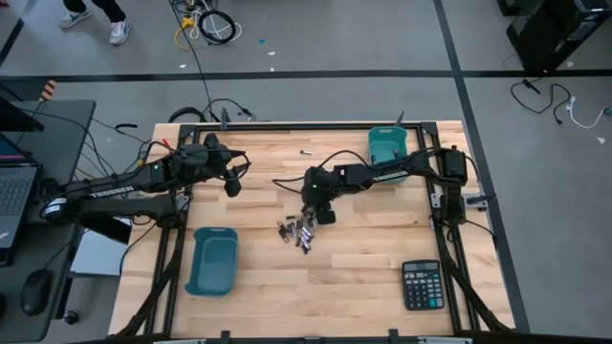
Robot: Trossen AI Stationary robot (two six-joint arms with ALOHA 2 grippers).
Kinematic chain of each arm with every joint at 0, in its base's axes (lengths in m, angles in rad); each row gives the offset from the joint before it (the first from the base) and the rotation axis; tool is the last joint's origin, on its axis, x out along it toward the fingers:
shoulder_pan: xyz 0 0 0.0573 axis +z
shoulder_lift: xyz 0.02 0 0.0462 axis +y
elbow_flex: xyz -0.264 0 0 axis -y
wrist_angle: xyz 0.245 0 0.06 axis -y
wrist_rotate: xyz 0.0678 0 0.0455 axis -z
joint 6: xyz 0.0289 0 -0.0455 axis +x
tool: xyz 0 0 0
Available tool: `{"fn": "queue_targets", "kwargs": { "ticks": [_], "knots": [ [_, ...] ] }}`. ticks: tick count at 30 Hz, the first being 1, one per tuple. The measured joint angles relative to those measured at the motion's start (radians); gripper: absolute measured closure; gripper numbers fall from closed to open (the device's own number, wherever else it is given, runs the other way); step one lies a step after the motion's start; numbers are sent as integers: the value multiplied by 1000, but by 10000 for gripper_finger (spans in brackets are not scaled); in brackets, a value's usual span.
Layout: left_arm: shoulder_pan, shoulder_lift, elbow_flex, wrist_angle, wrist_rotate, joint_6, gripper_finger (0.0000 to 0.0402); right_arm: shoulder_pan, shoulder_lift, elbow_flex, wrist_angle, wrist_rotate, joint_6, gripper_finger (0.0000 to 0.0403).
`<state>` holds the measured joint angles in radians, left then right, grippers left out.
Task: Sort batteries
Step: Put the black battery into the green bin
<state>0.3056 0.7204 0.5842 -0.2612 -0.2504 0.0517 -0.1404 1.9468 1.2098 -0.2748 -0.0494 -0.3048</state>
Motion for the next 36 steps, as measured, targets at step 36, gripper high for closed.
{"fn": "queue_targets", "kwargs": {
  "ticks": [36],
  "knots": [
    [0,88,-1,35,0,26,220,-17,40,-17,132,-107,-240,247]
  ]
}}
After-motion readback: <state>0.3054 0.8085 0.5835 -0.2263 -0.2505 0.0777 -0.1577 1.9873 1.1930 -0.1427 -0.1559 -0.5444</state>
